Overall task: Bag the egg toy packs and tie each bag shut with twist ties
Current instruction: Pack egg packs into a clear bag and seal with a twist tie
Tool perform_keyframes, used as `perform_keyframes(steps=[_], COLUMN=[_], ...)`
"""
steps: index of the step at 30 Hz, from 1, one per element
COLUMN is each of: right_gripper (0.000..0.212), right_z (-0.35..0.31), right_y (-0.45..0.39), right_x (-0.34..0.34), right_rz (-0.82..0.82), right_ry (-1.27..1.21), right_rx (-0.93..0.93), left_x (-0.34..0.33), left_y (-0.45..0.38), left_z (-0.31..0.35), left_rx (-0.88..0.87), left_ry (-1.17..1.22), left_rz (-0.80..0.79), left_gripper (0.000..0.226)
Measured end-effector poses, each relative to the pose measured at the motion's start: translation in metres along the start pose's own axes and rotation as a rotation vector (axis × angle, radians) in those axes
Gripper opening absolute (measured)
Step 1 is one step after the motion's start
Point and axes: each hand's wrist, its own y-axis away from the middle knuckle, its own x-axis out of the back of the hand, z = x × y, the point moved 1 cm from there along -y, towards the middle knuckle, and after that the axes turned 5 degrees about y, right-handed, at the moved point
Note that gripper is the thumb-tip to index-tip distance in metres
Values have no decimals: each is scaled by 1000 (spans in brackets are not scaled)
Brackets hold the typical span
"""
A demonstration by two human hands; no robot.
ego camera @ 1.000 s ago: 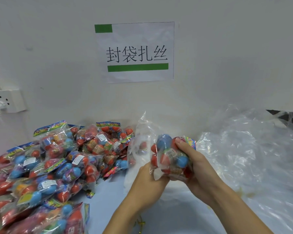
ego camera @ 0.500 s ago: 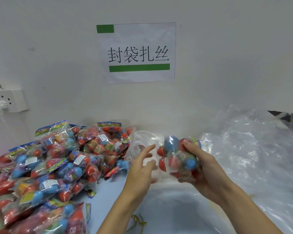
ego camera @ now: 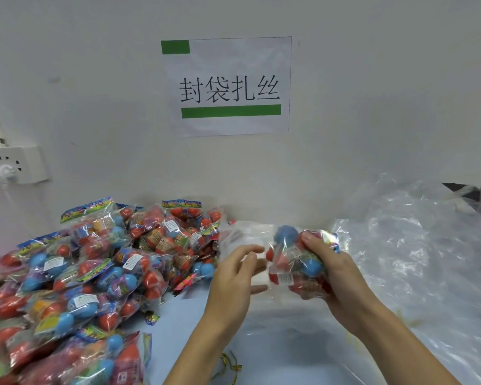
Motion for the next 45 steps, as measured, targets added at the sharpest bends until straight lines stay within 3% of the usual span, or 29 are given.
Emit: perform_keyframes(steps=[3, 7, 10, 12, 15, 18, 22, 25, 27, 31, 33, 36, 38, 42, 45], right_gripper=[36, 29, 50, 55, 53, 32, 22, 12, 15, 47, 47, 34, 27, 31, 43], right_z=[1, 2, 3, 2, 4, 4, 4, 3, 3, 6, 7, 6, 4, 5, 12], right_y=[-4, -3, 1, 4, 5, 4, 2, 1, 1, -1, 0, 6, 9, 3, 2], right_x=[5, 3, 0, 0, -1, -4, -1, 0, -1, -4, -6, -11, -14, -10, -12], right_rz=[81, 17, -178, -297, -352, -147, 94, 120, 103, -15, -145, -254, -183, 153, 146], right_ry=[17, 57, 81, 126, 179, 262, 236, 218, 222, 80, 43, 216, 266, 351, 455], right_rx=[0, 25, 10, -16, -18, 86, 175, 233, 259, 214, 211, 256, 323, 457, 510], left_x=[6, 9, 16, 20, 25, 27, 23, 22, 21, 23, 25, 25, 24, 21, 17], left_y=[0, -1, -5, -5, -5, -3, -2, -3, -3, -3, -5, -6, -7, -7, -7], left_z=[0, -1, -9, -13, -11, -7, -4, -6, -9, -12, -13, -17, -17, -17, -16], left_rx=[-185, -411, -306, -202, -162, -160, -203, -176, -122, -101, -63, -42, -33, -17, -65], left_ry=[-64, -460, -655, -682, -704, -700, -653, -650, -688, -687, -654, -602, -570, -504, -480], left_rz=[118, 288, 358, 359, 454, 515, 513, 442, 376, 372, 377, 325, 305, 257, 221], left_gripper=[20, 24, 60, 66, 28, 11, 18, 17, 29, 41, 40, 34, 34, 38, 23])
